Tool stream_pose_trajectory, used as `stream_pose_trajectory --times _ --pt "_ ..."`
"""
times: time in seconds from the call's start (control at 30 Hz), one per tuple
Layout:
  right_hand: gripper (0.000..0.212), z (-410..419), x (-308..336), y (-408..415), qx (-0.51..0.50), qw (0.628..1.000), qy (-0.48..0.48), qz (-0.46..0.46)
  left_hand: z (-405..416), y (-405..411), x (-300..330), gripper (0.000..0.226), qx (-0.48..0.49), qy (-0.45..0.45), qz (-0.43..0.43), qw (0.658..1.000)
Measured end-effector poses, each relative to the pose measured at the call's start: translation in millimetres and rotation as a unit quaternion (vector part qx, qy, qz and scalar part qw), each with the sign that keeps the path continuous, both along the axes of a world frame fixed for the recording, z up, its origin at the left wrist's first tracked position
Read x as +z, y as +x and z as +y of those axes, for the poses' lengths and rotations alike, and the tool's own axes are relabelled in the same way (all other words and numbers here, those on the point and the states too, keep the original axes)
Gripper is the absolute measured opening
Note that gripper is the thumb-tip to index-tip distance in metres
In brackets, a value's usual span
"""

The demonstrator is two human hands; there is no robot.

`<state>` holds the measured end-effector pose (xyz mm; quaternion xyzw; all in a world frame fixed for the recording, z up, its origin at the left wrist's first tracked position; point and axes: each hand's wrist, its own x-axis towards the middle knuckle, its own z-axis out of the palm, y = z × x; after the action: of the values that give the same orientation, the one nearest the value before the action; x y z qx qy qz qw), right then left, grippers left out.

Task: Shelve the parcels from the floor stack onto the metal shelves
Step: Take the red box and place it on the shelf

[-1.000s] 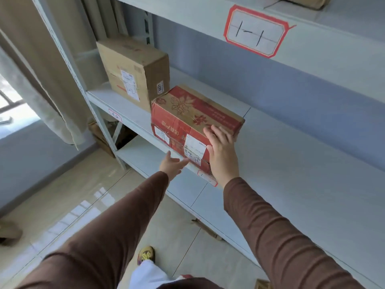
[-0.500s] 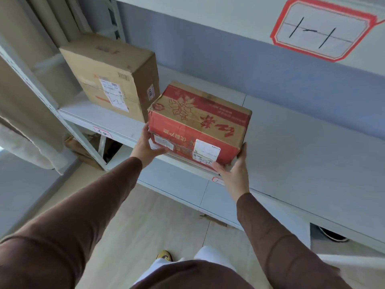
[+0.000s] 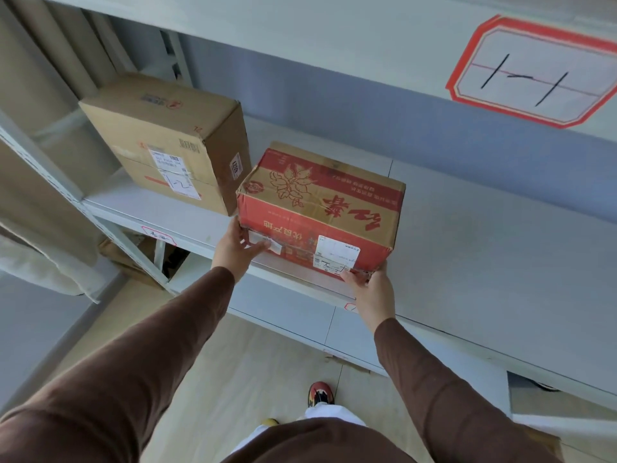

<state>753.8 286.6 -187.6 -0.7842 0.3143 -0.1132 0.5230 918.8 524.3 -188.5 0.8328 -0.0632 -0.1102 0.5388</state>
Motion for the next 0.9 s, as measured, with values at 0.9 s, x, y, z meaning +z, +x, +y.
stream_pose_trajectory --times 0.9 --pt "0.120 7 58 -8 -0.026 0.989 -0.083 -0.120 5 -17 68 0.096 -0.016 0.036 -0.138 0.990"
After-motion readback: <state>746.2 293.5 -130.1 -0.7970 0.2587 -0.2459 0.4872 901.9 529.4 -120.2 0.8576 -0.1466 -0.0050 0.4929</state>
